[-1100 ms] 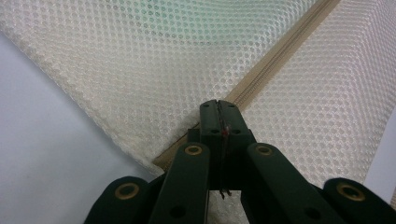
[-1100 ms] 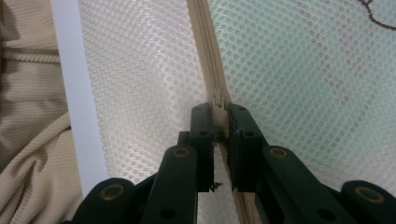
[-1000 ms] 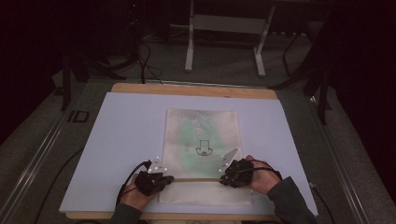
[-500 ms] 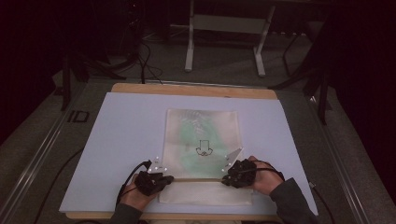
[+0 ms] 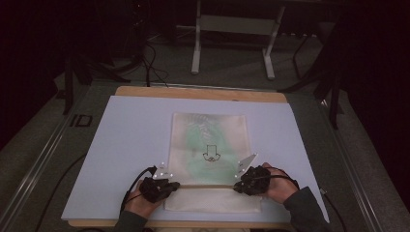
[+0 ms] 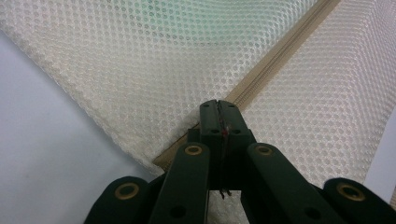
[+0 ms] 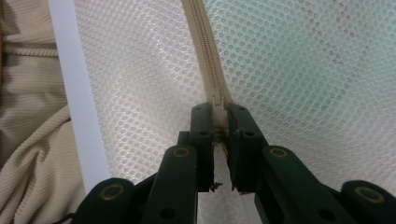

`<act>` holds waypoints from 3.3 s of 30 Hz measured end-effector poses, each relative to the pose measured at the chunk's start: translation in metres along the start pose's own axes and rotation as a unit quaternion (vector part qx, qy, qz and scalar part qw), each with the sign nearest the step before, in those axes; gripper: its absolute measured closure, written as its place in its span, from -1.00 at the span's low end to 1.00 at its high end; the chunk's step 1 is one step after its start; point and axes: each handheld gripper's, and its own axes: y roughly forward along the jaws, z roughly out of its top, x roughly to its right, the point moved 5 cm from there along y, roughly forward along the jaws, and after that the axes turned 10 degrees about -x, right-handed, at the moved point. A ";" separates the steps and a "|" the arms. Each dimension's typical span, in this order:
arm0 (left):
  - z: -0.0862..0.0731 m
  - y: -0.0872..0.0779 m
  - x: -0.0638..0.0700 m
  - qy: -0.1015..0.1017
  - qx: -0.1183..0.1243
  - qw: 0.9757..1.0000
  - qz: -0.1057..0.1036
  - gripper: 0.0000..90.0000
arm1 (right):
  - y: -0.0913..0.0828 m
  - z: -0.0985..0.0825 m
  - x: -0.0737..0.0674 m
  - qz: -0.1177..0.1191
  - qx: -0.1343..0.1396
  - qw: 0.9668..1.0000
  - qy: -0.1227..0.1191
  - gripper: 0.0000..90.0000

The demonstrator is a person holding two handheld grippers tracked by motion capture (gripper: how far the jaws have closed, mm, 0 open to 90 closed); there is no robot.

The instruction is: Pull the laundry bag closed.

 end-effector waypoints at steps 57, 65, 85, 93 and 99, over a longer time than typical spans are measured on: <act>0.000 0.000 0.000 -0.001 -0.001 1.000 0.003 0.99 | -0.006 -0.055 0.017 0.006 0.032 0.997 0.068 0.82; 0.000 0.000 0.000 -0.005 0.001 1.000 -0.001 0.99 | -0.006 -0.059 0.019 0.010 0.037 0.997 0.074 0.82; 0.001 -0.004 0.001 0.014 0.002 1.000 0.020 0.93 | -0.016 -0.062 0.022 0.003 0.084 0.991 0.105 0.50; 0.000 -0.011 -0.004 0.008 0.020 0.999 0.034 0.92 | -0.026 -0.068 0.026 -0.010 0.116 0.985 0.130 0.41; -0.003 -0.016 -0.014 -0.007 0.029 0.998 0.046 0.90 | -0.028 -0.076 0.032 -0.024 0.131 0.979 0.156 0.35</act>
